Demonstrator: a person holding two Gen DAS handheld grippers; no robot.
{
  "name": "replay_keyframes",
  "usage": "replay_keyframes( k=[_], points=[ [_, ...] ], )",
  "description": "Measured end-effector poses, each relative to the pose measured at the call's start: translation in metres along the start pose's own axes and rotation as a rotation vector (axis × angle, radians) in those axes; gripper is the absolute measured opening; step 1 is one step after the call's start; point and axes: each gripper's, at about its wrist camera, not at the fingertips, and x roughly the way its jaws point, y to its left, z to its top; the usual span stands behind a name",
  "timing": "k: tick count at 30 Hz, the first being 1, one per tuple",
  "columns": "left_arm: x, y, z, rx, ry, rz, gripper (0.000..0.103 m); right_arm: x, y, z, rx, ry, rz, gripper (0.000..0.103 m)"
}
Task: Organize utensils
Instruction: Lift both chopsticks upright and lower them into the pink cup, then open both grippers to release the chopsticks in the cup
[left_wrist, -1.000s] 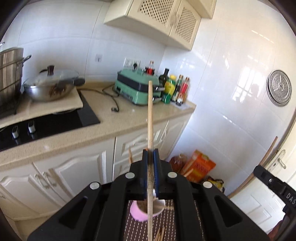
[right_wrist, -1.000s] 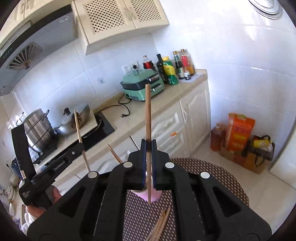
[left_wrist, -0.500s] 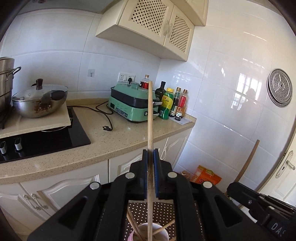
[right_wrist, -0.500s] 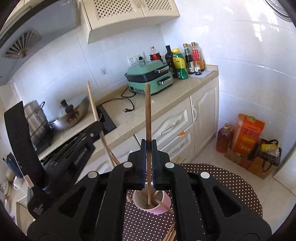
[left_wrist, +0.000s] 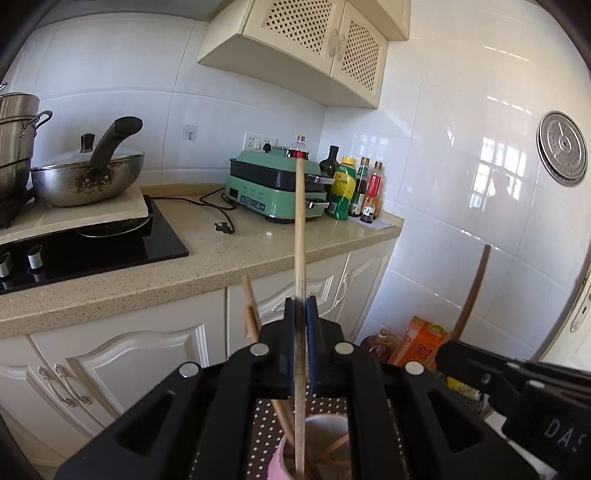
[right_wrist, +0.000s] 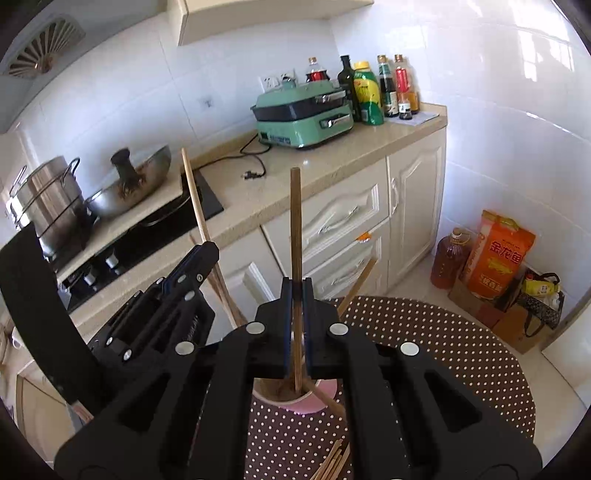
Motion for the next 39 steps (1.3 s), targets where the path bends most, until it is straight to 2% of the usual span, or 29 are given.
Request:
replay_keyframes(
  k=[11,13,16,22,23,24,26,27,29,30,31,39],
  points=[
    [-0.007,0.013,-0.032,0.055,0.136,0.007,0.008,0.023,0.010,-0.030,-0.003,0.110,0.004,0.005],
    [-0.007,0.014,-0.039,0.067,0.163,0.002,0.008,0.023,0.012,-0.032,-0.008,0.102,-0.001,0.006],
    [-0.011,0.011,-0.043,0.110,0.160,0.010,0.008,0.027,0.013,-0.031,-0.001,0.113,-0.011,0.006],
    [-0.017,0.014,-0.036,0.127,0.174,0.008,0.009,0.026,0.015,-0.025,0.007,0.147,-0.031,0.006],
    [-0.019,0.014,-0.035,0.135,0.173,0.014,0.012,0.024,0.015,-0.024,0.009,0.153,-0.027,0.007],
    [-0.021,0.014,-0.033,0.141,0.172,0.017,0.021,0.023,0.016,-0.023,0.010,0.159,-0.024,0.007],
    [-0.026,0.015,-0.028,0.145,0.166,0.017,0.027,0.019,0.018,-0.020,0.011,0.167,-0.035,0.009],
    [-0.030,0.015,-0.025,0.151,0.160,0.017,0.027,0.017,0.018,-0.019,0.018,0.171,-0.036,0.015],
    [-0.035,0.015,-0.020,0.161,0.156,0.023,0.031,0.011,0.017,-0.016,0.043,0.172,-0.022,0.036],
    [-0.039,0.016,-0.016,0.165,0.156,0.022,0.033,0.005,0.017,-0.015,0.056,0.162,-0.028,0.061],
    [-0.042,0.016,-0.014,0.168,0.154,0.023,0.034,0.000,0.018,-0.013,0.061,0.146,-0.032,0.064],
    [-0.083,0.019,0.016,0.173,0.116,0.032,0.043,-0.053,0.030,0.006,0.033,0.069,-0.044,0.064]
  ],
)
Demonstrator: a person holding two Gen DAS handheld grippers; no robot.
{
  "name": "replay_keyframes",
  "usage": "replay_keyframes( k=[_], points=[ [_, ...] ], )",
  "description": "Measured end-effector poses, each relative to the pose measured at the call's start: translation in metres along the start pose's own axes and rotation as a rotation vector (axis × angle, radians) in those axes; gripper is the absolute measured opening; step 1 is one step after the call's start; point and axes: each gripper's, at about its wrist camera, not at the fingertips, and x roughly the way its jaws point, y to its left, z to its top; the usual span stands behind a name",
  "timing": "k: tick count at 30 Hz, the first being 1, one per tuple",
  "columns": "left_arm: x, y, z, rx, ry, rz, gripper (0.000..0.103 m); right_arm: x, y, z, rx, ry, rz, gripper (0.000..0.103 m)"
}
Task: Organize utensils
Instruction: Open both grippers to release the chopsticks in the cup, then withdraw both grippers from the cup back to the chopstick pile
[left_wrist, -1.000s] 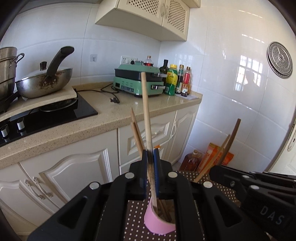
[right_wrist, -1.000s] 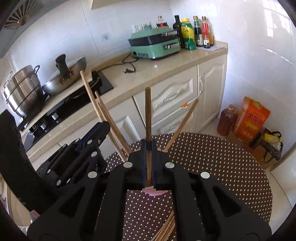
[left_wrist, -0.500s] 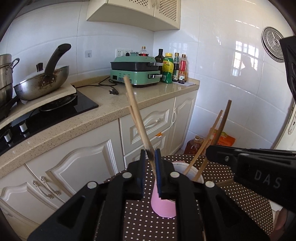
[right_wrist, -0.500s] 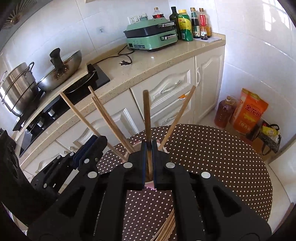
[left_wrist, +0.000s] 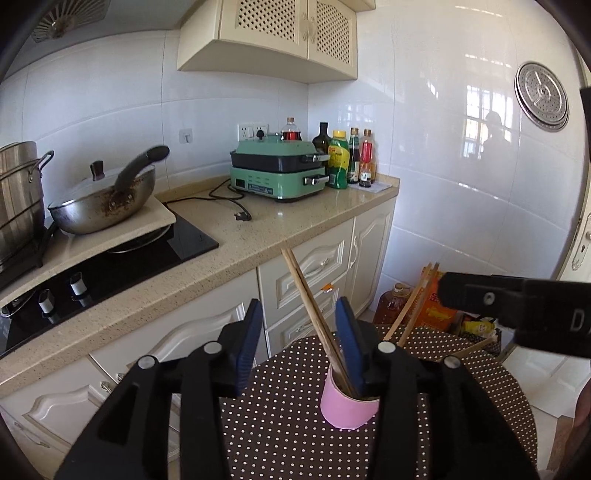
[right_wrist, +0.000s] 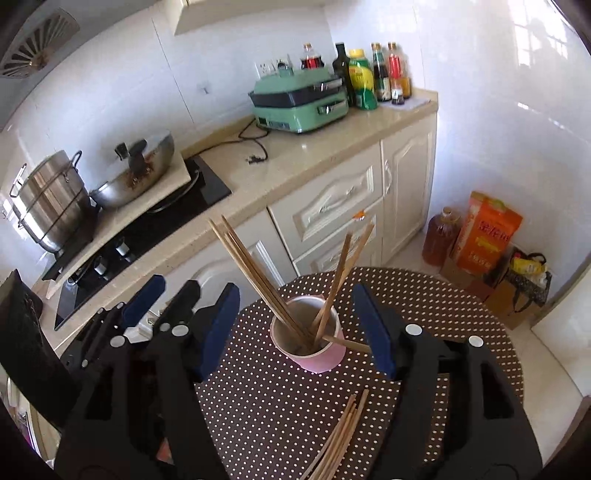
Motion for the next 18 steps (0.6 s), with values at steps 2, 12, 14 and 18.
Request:
replay_keyframes(
  k=[2,12,14,18],
  points=[
    [-0.014,0.002,0.006,0.003,-0.012,0.003,0.046,-0.016,-0.001,0.003,0.001,-0.016,-0.010,0.065],
    [-0.069,0.003,0.000,0.012,0.022,0.003,0.058,-0.081,-0.036,-0.027,0.067,-0.029,-0.099,0.076],
    [-0.073,0.002,-0.010,0.006,0.056,-0.003,0.059,-0.080,-0.046,-0.041,0.086,0.010,-0.132,0.076],
    [-0.073,-0.002,-0.037,0.017,0.137,-0.003,0.060,-0.064,-0.063,-0.073,0.103,0.115,-0.199,0.076]
  ],
)
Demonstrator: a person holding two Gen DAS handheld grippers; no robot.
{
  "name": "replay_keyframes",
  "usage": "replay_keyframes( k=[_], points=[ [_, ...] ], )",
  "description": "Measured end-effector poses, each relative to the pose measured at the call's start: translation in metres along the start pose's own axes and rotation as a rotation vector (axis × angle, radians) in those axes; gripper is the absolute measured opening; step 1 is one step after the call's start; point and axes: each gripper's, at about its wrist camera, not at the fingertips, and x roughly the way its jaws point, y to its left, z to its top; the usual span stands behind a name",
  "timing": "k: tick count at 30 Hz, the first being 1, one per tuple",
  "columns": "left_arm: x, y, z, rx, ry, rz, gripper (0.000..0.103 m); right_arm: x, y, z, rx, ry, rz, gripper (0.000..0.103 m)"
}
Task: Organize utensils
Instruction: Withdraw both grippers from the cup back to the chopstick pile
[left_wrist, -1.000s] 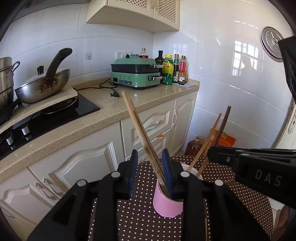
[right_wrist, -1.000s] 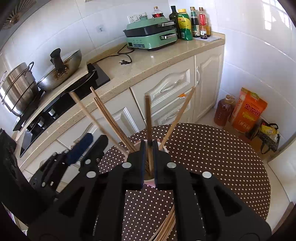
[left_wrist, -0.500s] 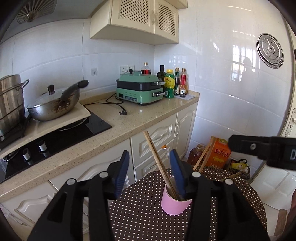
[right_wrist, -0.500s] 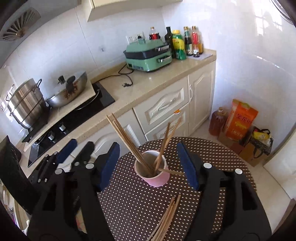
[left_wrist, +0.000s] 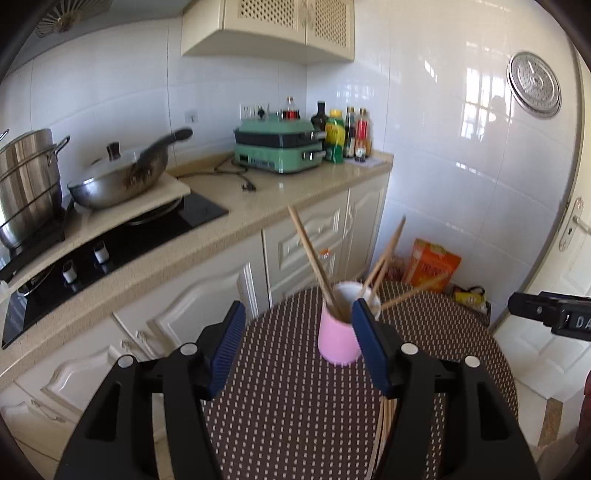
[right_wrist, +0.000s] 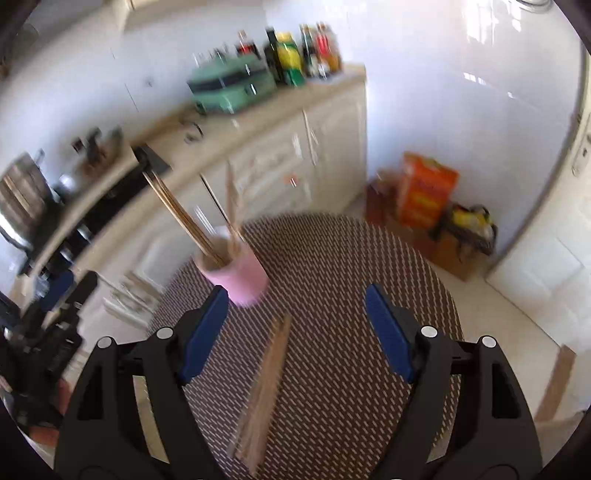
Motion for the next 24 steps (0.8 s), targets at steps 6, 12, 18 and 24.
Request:
replay_keyframes(
  k=[6,12,18,24],
  points=[
    [0.016,-0.010,-0.043,0.051,0.117,-0.008,0.060,0.045,-0.019,-0.045,0.041,0.184,-0.046,0.076],
    [0.039,-0.021,-0.081,0.087,0.236,-0.053,0.060,0.089,-0.027,-0.085,0.081,0.334,-0.070,0.076],
    [0.064,-0.024,-0.111,0.120,0.347,-0.071,0.060,0.125,-0.023,-0.115,0.085,0.447,-0.091,0.076],
    [0.088,-0.027,-0.131,0.163,0.434,-0.083,0.060,0.151,-0.010,-0.125,0.071,0.504,-0.122,0.076]
  ],
)
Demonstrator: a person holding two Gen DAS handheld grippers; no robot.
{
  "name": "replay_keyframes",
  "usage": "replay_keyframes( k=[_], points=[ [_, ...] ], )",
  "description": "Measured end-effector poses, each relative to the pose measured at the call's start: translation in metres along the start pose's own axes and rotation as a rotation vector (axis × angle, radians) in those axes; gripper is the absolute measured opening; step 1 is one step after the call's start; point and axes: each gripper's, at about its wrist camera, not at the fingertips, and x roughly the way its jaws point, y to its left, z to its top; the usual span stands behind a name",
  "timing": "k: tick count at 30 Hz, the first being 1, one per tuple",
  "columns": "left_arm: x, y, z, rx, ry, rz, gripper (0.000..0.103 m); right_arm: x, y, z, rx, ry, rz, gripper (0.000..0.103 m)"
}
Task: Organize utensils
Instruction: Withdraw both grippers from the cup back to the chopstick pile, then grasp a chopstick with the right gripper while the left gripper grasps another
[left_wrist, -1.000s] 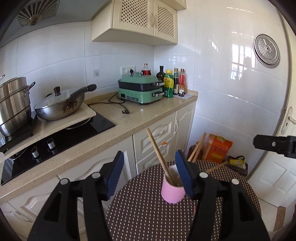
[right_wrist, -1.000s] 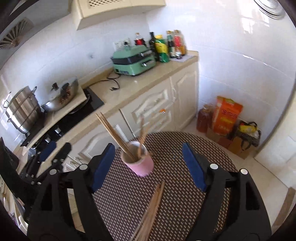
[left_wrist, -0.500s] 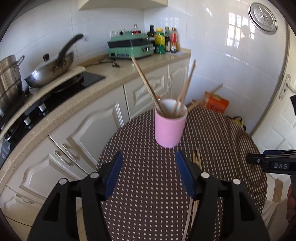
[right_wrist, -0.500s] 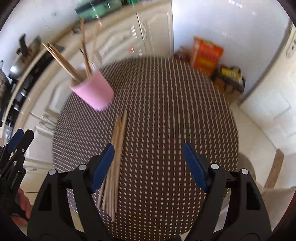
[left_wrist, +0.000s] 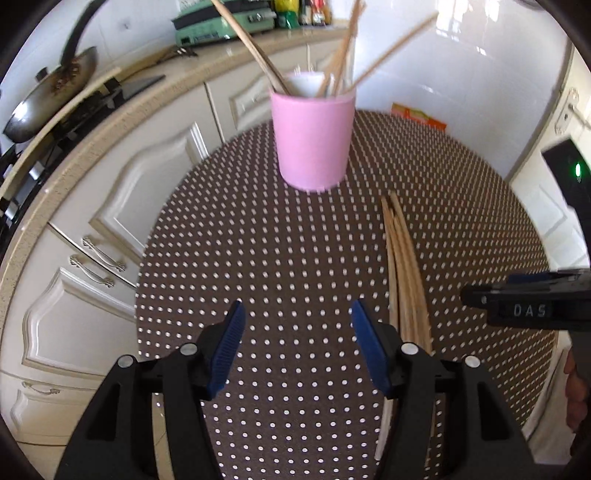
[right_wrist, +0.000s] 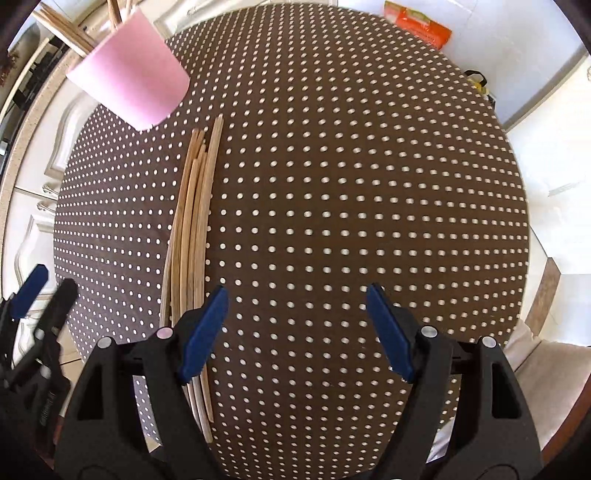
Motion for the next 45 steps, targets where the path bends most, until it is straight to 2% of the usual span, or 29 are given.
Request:
replay_keyframes(
  k=[9,18,27,41,45],
  points=[
    [0.028,-0.003,0.001,0.046,0.082,-0.023,0.060,0.022,0.041,0.004,-0.059,0.034,-0.029,0.076],
    [0.043,0.002,0.003,0.053,0.091,-0.032,0.060,0.043,0.080,0.001,-0.100,0.063,-0.071,0.076],
    [0.049,0.010,0.006,0.017,0.101,-0.032,0.060,0.032,0.071,0.021,-0.078,0.064,-0.028,0.076],
    [0.047,0.006,0.001,0.007,0.112,-0.039,0.060,0.033,0.081,0.018,-0.089,0.079,-0.060,0.075],
    [0.046,0.003,0.004,0.004,0.112,-0.048,0.060,0.038,0.089,0.028,-0.085,0.090,-0.081,0.063]
  ],
)
